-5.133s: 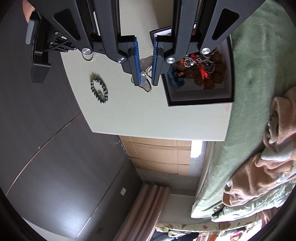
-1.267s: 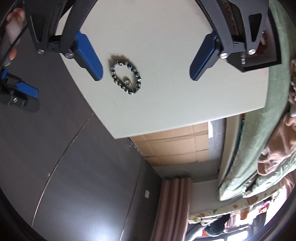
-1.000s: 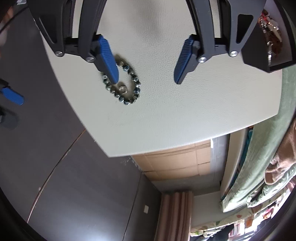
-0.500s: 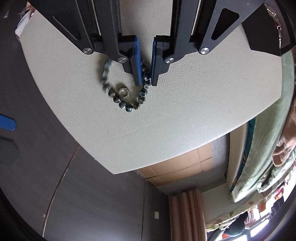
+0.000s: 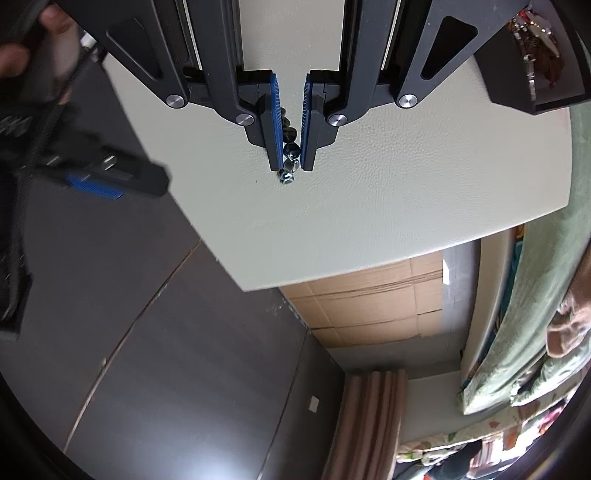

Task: Organize jewelry
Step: 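Reach to the dark bead bracelet and grasp it with the left gripper, then grasp the small silver ring with the right gripper while the left lifts the bead bracelet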

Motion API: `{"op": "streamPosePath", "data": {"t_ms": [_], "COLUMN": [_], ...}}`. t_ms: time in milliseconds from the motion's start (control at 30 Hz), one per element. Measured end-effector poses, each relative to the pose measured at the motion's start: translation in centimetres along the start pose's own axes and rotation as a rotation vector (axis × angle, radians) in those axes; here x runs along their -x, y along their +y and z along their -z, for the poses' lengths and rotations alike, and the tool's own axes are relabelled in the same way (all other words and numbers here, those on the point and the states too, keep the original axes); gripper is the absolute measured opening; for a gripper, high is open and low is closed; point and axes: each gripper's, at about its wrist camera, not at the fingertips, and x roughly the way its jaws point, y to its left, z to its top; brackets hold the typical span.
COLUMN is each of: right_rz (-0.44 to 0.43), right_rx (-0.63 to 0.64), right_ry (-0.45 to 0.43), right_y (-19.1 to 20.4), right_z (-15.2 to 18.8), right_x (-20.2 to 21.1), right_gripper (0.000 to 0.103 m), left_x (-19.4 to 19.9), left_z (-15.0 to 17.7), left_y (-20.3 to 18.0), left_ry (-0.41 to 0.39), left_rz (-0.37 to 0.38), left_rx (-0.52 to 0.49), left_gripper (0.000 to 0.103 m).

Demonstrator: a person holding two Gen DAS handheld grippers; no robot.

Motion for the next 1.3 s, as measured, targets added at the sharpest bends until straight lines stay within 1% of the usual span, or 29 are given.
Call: {"op": "streamPosePath", "data": {"t_ms": [100, 133, 200, 233, 300, 400, 533, 600, 767, 867, 967, 1100, 1167, 1300], "right_rz": [-0.014, -0.023, -0.035, -0.036, -0.036, -0.027, -0.016, -0.017, 0.02, 0.05, 0.116, 0.196, 0.212, 0.213], "right_rx": [0.027, 0.032, 0.042, 0.041, 0.048, 0.07, 0.095, 0.109, 0.144, 0.167, 0.208, 0.272, 0.281, 0.279], "right_ry": [0.002, 0.006, 0.023, 0.037, 0.06, 0.09, 0.109, 0.123, 0.144, 0.152, 0.146, 0.137, 0.134, 0.128], "right_y": [0.8, 1.0, 1.5, 1.7, 2.2, 3.2, 4.6, 5.2, 6.6, 7.3, 8.2, 9.4, 9.7, 9.7], "right_z": [0.1, 0.2, 0.2, 0.3, 0.4, 0.6, 0.6, 0.7, 0.9, 1.2, 1.4, 1.8, 1.8, 1.7], "right_x": [-0.3, -0.4, -1.1, -1.6, -2.6, -4.0, -5.5, -6.2, -7.5, -8.1, -8.4, -8.7, -8.6, -8.5], "right_gripper": [0.1, 0.096, 0.076, 0.072, 0.059, 0.049, 0.04, 0.034, 0.032, 0.027, 0.024, 0.024, 0.023, 0.021], "left_x": [1.4, 1.7, 2.5, 2.9, 3.6, 4.4, 5.4, 6.0, 7.0, 7.5, 8.1, 9.4, 9.9, 10.2], "left_z": [-0.3, -0.5, -0.6, -0.7, -0.8, -0.9, -1.0, -1.1, -1.0, -1.1, -1.1, -1.0, -0.9, -0.7], "left_y": [0.7, 1.1, 1.8, 2.2, 3.0, 4.0, 5.2, 5.7, 7.0, 7.7, 8.4, 9.2, 9.5, 10.0], "left_ry": [-0.025, -0.033, -0.049, -0.057, -0.07, -0.086, -0.107, -0.118, -0.137, -0.143, -0.152, -0.172, -0.183, -0.184], "left_rz": [-0.002, -0.003, -0.01, -0.014, -0.02, -0.024, -0.031, -0.035, -0.035, -0.034, -0.028, -0.013, -0.014, -0.023], "left_rx": [0.017, 0.025, 0.042, 0.05, 0.065, 0.085, 0.111, 0.121, 0.143, 0.152, 0.167, 0.189, 0.195, 0.202], "left_gripper": [0.009, 0.009, 0.009, 0.009, 0.009, 0.009, 0.009, 0.009, 0.009, 0.009, 0.009, 0.009, 0.009, 0.009]}}
